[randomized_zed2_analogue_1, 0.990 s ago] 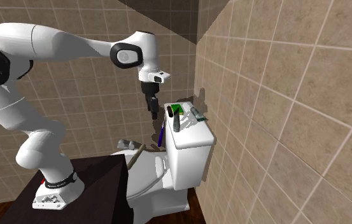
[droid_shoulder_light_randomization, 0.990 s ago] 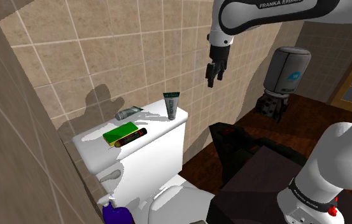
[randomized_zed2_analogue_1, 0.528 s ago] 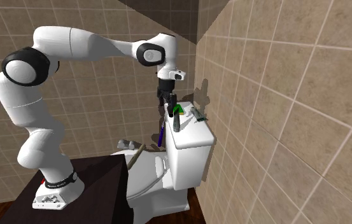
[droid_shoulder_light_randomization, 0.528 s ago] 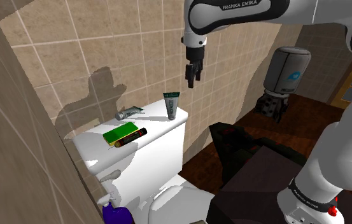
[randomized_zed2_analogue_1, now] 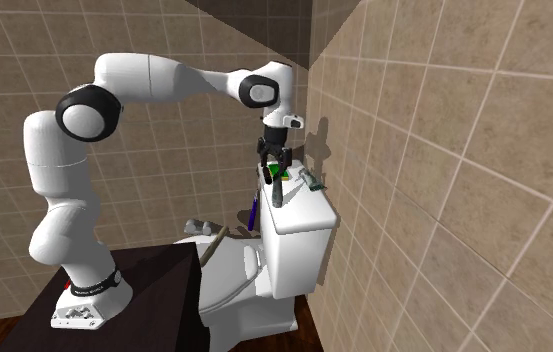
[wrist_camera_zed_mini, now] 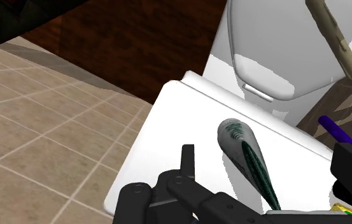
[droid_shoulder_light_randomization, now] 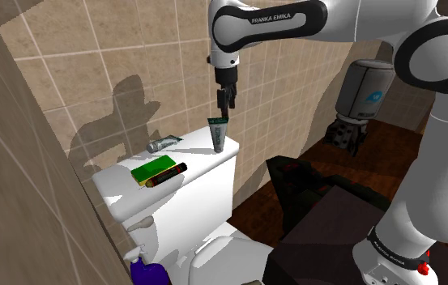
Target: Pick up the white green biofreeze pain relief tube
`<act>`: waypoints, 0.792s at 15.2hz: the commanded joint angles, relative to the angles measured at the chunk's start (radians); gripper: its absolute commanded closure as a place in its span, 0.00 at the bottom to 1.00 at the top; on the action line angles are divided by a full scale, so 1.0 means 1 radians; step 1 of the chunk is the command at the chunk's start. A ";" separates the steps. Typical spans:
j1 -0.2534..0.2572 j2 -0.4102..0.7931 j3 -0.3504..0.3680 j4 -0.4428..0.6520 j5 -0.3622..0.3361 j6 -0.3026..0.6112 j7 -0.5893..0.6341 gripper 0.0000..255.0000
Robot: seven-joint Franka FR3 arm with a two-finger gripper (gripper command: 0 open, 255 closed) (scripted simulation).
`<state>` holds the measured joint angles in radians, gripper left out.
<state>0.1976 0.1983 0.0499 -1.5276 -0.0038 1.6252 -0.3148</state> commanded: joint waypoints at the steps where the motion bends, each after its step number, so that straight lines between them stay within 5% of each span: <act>1: 0.001 -0.001 0.001 -0.031 0.000 0.030 -0.001 0.00; 6: 0.000 -0.001 0.001 -0.079 0.000 0.078 -0.001 0.00; 7: 0.000 0.001 0.001 -0.074 0.000 0.076 -0.001 1.00; 12: 0.000 0.001 0.001 -0.074 0.000 0.076 -0.001 1.00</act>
<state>0.1980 0.1991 0.0503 -1.6014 -0.0040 1.7007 -0.3157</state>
